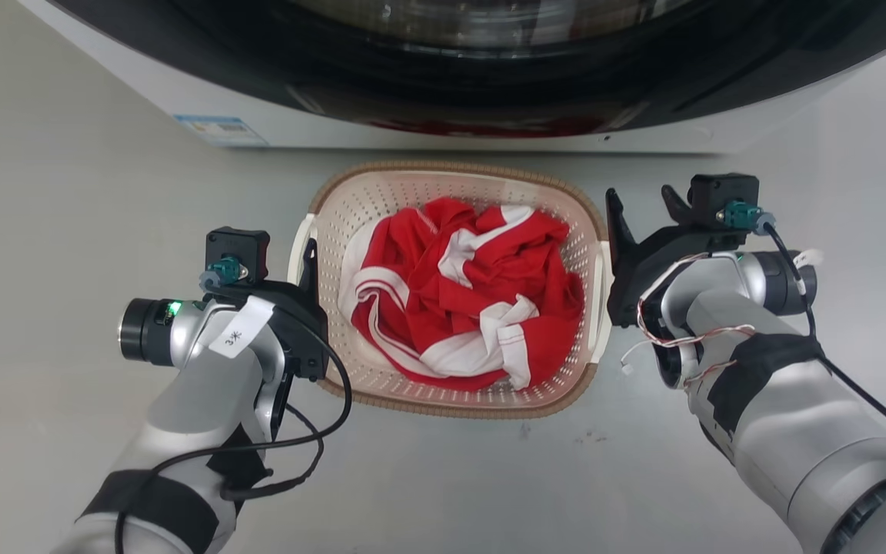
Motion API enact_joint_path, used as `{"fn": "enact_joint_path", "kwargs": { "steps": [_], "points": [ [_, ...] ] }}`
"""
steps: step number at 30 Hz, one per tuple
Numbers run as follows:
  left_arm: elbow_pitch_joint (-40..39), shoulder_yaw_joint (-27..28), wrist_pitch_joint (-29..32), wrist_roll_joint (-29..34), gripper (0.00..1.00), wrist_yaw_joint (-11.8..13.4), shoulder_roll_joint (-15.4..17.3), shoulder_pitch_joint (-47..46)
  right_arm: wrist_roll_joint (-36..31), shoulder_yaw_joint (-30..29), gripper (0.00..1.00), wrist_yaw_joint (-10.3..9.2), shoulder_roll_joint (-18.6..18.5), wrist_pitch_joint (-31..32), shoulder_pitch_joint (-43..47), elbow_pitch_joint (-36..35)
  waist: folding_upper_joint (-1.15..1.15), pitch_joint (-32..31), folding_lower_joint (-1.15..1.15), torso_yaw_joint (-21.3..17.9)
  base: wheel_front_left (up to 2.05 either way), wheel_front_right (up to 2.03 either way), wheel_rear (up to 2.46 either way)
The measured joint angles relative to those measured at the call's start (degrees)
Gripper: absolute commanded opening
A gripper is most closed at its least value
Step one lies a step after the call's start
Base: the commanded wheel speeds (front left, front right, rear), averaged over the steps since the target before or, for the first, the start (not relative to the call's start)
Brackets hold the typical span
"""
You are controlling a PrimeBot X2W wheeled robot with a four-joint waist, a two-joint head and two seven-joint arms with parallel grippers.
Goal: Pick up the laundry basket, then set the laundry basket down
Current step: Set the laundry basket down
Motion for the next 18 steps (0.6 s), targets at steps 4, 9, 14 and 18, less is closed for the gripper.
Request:
{"fn": "enact_joint_path", "kwargs": {
  "steps": [4,9,14,18],
  "points": [
    [-1.5,0.0,0.0,0.8,1.00,0.1,0.7,1.6,-0.1,-0.9,1.00,0.82,-0.3,0.0,1.8,-1.5,0.00,-2.7,0.00,-0.4,0.00,0.00,0.00],
    [-5.2,1.1,0.0,1.6,1.00,0.6,1.1,5.5,-0.7,-3.6,1.00,1.05,-1.0,0.0,4.9,-5.1,0.00,-7.2,0.01,-1.0,0.00,0.00,0.00],
    [-9.0,2.7,0.0,2.5,1.00,1.2,2.6,9.7,-1.8,-6.2,1.00,0.98,-1.9,0.0,8.7,-8.6,0.00,-11.3,0.00,-1.4,0.00,0.00,0.00],
    [-12.5,4.2,0.0,4.1,1.00,1.6,3.6,13.6,-3.4,-8.1,1.00,0.89,-2.9,0.0,12.9,-12.0,0.00,-14.6,0.00,-1.6,0.00,0.00,0.00]
  ]
}}
